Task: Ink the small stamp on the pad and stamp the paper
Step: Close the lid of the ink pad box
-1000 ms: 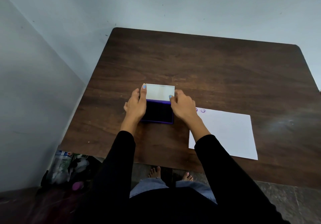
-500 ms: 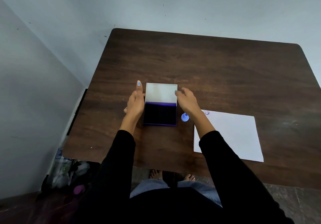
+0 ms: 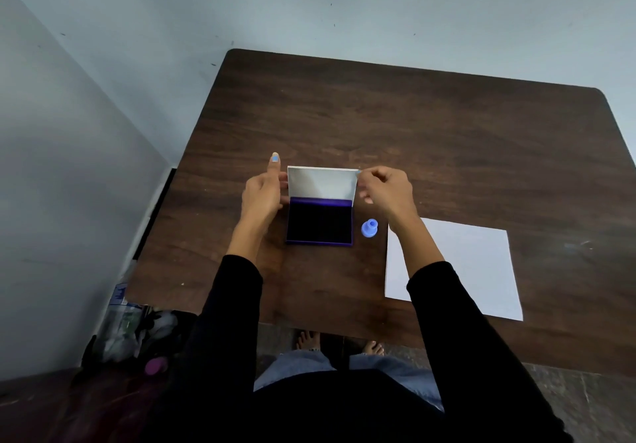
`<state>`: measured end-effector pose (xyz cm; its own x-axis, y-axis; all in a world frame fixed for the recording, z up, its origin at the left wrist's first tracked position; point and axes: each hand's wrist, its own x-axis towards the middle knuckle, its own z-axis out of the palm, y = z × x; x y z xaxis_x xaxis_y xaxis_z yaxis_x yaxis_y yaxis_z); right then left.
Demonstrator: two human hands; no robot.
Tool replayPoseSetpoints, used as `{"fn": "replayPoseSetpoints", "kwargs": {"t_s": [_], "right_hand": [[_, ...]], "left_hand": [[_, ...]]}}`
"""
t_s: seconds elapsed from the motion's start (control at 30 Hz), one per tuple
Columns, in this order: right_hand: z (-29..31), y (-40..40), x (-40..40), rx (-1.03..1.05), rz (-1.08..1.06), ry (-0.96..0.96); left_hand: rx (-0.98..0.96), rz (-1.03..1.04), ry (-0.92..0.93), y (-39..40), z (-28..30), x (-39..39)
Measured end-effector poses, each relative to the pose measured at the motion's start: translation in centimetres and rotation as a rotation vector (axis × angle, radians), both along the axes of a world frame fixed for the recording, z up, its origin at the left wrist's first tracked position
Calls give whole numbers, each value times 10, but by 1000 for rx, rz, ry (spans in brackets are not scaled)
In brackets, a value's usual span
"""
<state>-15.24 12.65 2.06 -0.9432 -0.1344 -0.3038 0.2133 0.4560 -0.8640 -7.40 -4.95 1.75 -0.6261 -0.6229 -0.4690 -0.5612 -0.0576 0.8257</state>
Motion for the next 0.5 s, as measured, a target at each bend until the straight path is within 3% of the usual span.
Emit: {"fn": "replayPoseSetpoints", "kwargs": {"t_s": [0.23,0.5], "right_hand": [[14,12,-1,62,176,-91],[19,19,17,199,285,-174]], "left_hand": [[145,56,82,-1,-1,11],[126,15,11,5,-7,33]]}}
